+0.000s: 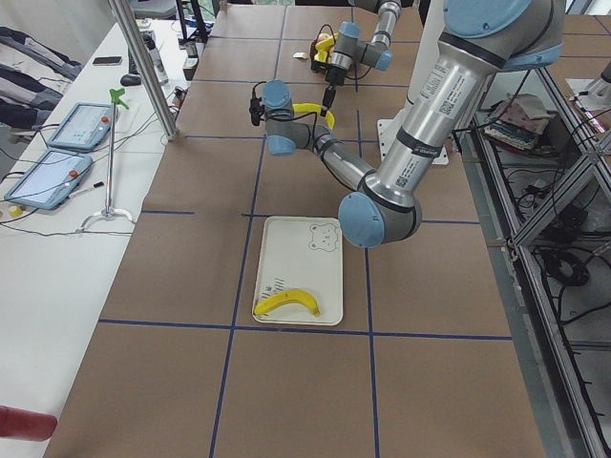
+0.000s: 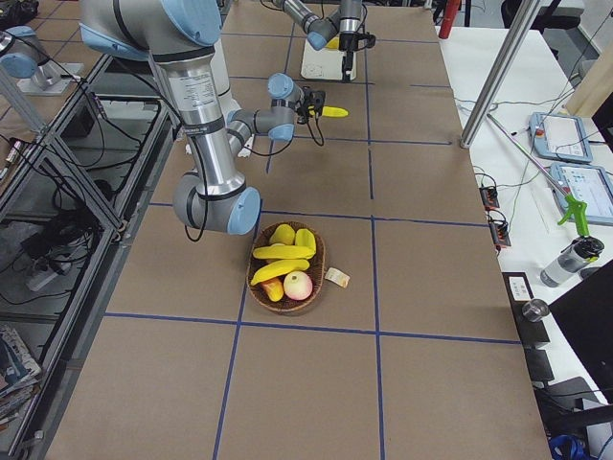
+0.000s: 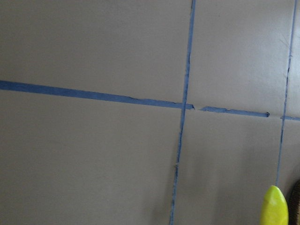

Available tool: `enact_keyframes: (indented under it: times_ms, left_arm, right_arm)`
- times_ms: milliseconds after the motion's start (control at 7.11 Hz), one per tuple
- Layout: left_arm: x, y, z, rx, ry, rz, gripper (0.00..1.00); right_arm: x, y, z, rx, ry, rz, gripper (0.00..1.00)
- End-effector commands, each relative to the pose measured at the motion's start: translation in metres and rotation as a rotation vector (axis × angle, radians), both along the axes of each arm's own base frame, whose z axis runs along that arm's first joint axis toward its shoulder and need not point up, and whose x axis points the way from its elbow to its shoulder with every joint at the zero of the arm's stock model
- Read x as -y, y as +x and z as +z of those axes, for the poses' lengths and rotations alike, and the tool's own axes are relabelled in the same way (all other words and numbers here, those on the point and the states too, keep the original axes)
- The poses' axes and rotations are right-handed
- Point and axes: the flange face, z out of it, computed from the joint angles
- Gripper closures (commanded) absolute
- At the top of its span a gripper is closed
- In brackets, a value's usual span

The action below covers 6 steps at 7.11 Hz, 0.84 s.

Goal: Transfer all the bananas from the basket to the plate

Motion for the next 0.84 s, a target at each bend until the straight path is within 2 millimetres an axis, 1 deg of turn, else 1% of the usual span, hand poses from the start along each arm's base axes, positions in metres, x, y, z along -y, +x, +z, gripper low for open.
enact_keyframes:
  times_ms: [0,141,281,422,562,703]
  left_arm:
    - [-0.034,0.052,-0.024,-0.01,0.002,-0.01,0.01]
    - [-0.042,0.064,-0.034,-0.02,-0.025,-0.02,0.01]
    - [-0.051,0.073,-0.035,-0.02,-0.024,-0.02,0.06]
    - [-0.057,0.08,-0.035,-0.019,-0.022,-0.023,0.21]
    - [-0.056,0.079,-0.034,-0.019,-0.024,-0.025,0.45]
    - [-0.056,0.079,-0.035,-0.02,-0.023,-0.025,0.63]
  right_arm:
    - [-0.002,-0.011,-0.014,0.019,0.007,-0.001,0.95]
    - [-0.002,-0.012,-0.015,0.019,0.007,-0.002,0.94]
    - [-0.002,-0.012,-0.016,0.023,0.008,-0.002,0.92]
    - [-0.003,-0.012,-0.016,0.024,0.008,-0.004,0.91]
    - [-0.004,-0.012,-0.017,0.026,0.009,-0.005,0.91]
    - [-0.004,-0.012,-0.017,0.031,0.009,-0.005,0.9]
